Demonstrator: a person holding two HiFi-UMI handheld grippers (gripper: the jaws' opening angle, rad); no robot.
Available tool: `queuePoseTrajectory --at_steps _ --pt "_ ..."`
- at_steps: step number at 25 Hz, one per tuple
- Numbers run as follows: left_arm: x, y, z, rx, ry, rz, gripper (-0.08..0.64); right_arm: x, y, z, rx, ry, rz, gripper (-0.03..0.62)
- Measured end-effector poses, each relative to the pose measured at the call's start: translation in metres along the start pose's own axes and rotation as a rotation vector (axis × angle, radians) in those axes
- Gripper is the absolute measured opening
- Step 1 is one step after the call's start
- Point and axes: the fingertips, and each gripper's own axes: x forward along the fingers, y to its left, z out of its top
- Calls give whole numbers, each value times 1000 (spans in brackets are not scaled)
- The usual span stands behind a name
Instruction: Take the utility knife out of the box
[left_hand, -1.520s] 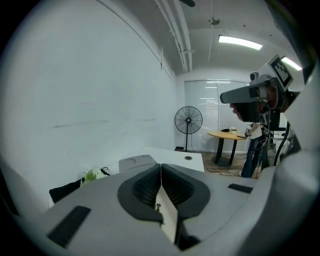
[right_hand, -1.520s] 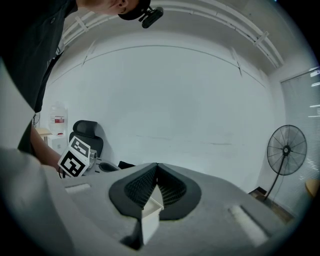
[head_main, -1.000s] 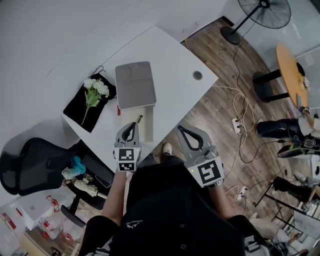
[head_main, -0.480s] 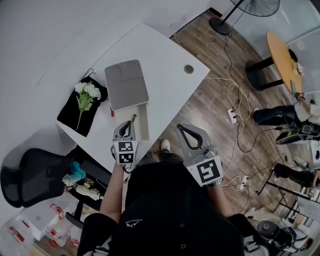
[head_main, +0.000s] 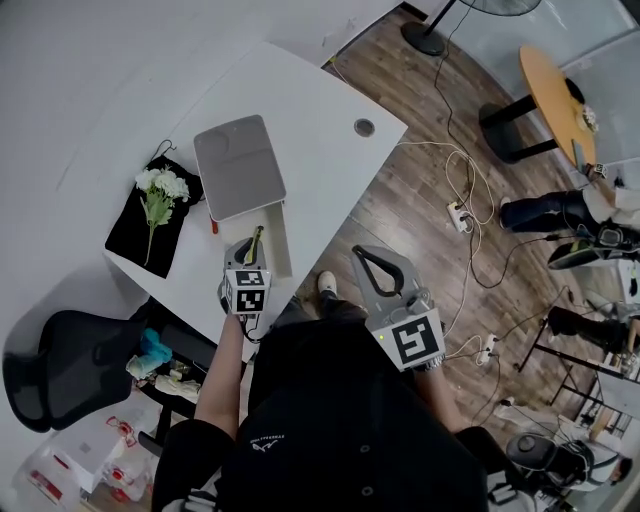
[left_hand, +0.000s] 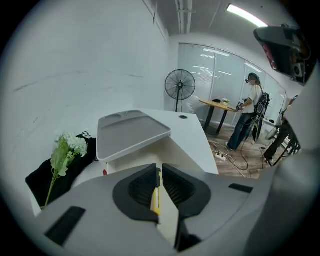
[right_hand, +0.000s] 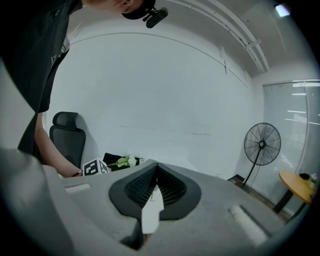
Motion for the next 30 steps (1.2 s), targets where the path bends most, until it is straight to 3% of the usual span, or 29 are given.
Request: queuePoseTrajectory --at_steps 3,13,16,22,30 --pt "9 1 -7 3 44 -12 117 -1 -1 -1 9 4 -15 5" --pt "38 5 -21 75 156 6 115 -1 -1 -11 25 36 -58 5" --pt "48 1 -23 54 184 -6 116 -1 -4 -13 32 41 -73 5" --pt "55 5 -34 21 244 53 115 -8 -9 -14 43 43 -110 5" --pt "61 8 -44 -79 299 12 121 -12 -9 -18 43 56 -129 5"
